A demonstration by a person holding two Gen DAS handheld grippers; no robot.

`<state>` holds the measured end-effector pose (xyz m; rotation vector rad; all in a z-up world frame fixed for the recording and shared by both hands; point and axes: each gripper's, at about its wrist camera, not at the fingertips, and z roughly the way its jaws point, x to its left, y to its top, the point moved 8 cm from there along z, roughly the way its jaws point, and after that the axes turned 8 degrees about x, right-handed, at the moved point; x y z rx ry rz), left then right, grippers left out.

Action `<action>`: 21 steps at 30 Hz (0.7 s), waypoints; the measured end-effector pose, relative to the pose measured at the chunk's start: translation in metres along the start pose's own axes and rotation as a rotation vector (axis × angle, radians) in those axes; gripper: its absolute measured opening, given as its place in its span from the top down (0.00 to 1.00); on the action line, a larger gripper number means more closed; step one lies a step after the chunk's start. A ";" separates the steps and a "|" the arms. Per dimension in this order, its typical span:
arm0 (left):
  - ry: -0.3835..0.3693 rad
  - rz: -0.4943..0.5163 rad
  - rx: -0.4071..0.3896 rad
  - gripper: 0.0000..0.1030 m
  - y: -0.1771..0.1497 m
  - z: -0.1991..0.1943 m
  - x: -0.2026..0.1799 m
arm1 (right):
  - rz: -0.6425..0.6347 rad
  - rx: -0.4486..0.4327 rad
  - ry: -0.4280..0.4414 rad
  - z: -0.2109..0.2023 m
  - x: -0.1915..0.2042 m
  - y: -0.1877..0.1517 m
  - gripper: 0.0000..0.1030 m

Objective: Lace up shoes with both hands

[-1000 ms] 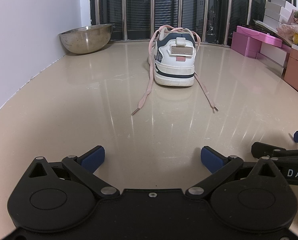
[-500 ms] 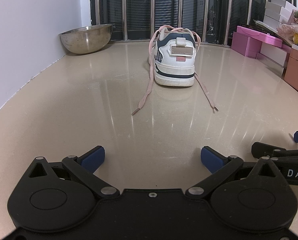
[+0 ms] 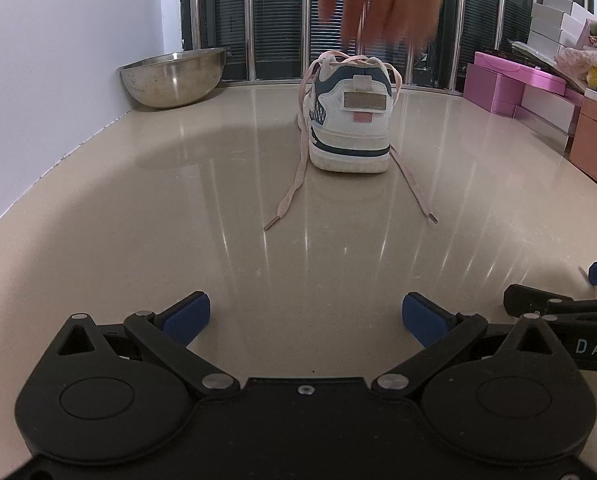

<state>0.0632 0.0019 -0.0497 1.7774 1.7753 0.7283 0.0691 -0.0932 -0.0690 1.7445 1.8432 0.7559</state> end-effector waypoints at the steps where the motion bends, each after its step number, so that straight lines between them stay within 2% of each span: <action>1: 0.000 0.000 0.000 0.00 0.000 0.000 0.000 | 0.000 0.000 0.000 0.000 0.000 0.000 0.00; 21: -0.001 -0.001 0.000 0.00 0.000 0.000 0.000 | 0.000 0.000 0.000 0.001 -0.002 -0.002 0.00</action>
